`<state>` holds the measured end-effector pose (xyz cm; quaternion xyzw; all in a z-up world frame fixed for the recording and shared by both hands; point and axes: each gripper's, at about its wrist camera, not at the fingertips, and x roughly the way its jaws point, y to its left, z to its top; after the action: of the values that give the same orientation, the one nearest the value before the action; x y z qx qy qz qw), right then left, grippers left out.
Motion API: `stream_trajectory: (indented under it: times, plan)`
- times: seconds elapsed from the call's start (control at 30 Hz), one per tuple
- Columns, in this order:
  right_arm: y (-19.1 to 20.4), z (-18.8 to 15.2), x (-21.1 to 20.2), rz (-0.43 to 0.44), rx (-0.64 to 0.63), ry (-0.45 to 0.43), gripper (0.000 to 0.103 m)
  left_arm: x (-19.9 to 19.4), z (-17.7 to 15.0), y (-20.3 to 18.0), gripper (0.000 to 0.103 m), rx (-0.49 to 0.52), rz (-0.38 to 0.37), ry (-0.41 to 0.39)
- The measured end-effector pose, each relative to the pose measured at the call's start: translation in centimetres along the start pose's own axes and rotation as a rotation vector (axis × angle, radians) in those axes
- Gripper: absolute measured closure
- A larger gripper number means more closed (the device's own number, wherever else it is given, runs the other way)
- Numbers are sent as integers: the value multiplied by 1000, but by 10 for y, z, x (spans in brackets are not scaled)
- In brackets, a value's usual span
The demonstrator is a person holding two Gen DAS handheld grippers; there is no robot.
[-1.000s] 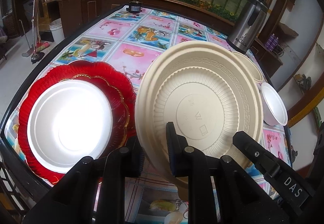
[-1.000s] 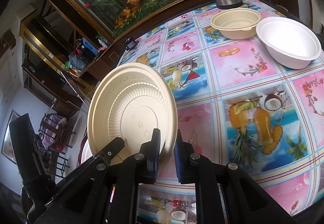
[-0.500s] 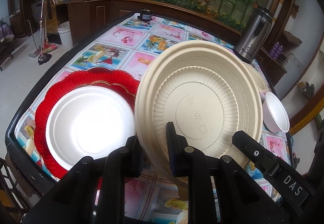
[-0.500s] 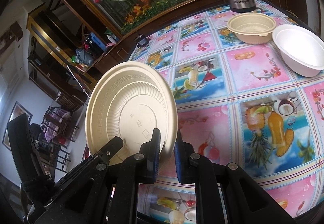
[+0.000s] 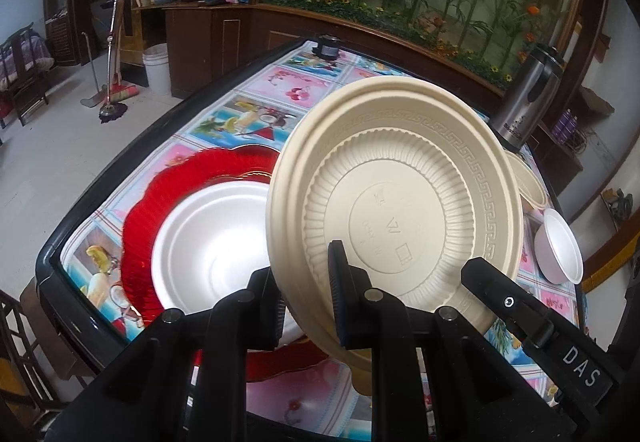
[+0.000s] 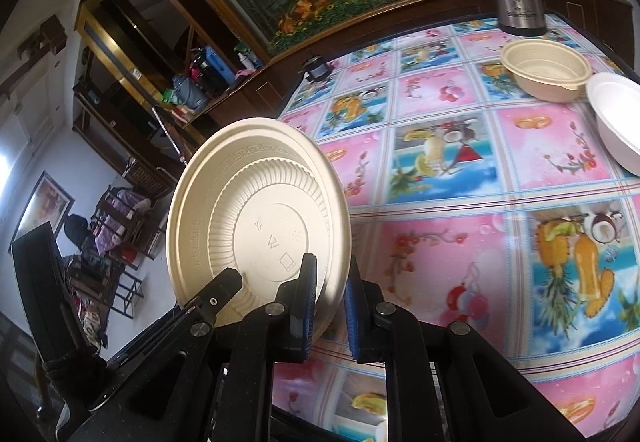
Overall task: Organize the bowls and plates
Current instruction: 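Carry the beige plate toward the red plate stack with both grippers, then lower the beige plate onto the white plate on the stack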
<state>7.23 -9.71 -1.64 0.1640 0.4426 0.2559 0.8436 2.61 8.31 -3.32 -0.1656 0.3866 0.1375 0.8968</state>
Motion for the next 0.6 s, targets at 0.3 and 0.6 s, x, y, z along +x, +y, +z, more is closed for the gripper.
stream_trajectory:
  times: [0.3, 0.6]
  plan:
    - [27, -2, 18, 30, -49, 31, 90, -4, 1, 29, 86, -54, 30, -12]
    - [60, 1, 32, 62, -110, 50, 90, -12, 12, 51, 85, -97, 64, -51]
